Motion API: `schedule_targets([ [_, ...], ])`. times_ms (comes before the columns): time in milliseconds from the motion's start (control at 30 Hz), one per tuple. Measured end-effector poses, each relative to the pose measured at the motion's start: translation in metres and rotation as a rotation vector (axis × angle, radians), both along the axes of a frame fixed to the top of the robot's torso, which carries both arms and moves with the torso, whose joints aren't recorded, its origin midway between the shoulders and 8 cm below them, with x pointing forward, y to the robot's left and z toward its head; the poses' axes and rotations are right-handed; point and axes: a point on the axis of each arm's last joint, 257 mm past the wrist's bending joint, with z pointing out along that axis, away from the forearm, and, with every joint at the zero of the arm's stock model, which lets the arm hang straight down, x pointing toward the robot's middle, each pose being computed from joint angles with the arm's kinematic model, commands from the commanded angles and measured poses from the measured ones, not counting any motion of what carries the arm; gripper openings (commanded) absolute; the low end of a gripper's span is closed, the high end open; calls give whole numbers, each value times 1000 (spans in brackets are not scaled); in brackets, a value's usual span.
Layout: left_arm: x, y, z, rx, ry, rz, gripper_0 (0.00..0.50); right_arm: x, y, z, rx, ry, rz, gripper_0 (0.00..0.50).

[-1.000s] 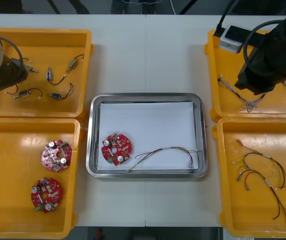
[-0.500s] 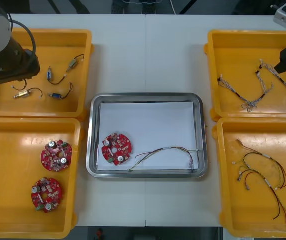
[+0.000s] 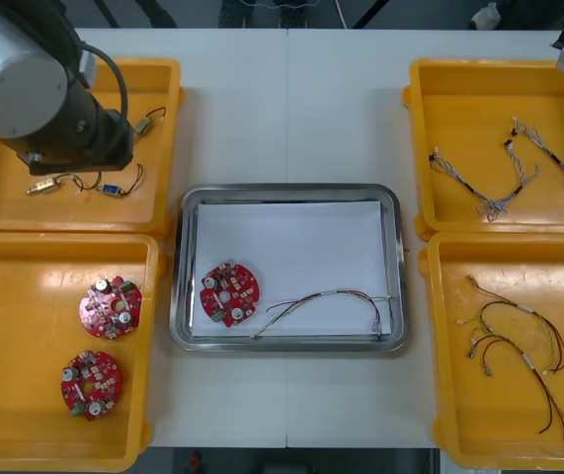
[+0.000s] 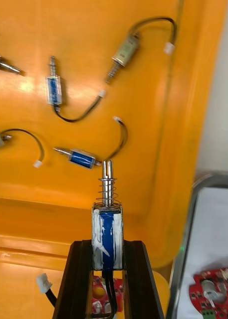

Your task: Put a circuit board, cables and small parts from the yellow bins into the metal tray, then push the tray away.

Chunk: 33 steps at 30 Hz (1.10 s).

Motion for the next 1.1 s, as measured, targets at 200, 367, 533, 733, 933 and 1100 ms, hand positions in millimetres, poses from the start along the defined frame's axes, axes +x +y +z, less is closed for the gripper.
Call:
schedule_targets([
  [200, -13, -44, -27, -8, 30, -71, 3, 7, -14, 1, -21, 42, 23, 500],
  [367, -23, -76, -51, -2, 63, -139, 3, 23, -23, 3, -42, 17, 66, 500],
  [533, -26, -104, -66, 8, 63, -200, 3, 39, -30, -3, -20, -1, 61, 500],
  [733, -18, -125, -83, -11, 59, -187, 2, 56, -36, -10, -21, -38, 45, 500],
  [933, -8, -133, -108, -8, 65, -177, 3, 66, -44, -25, -3, -57, 18, 500],
  [1100, -5, -134, -122, 0, 69, -181, 5, 73, -52, -33, -5, -77, 22, 500],
])
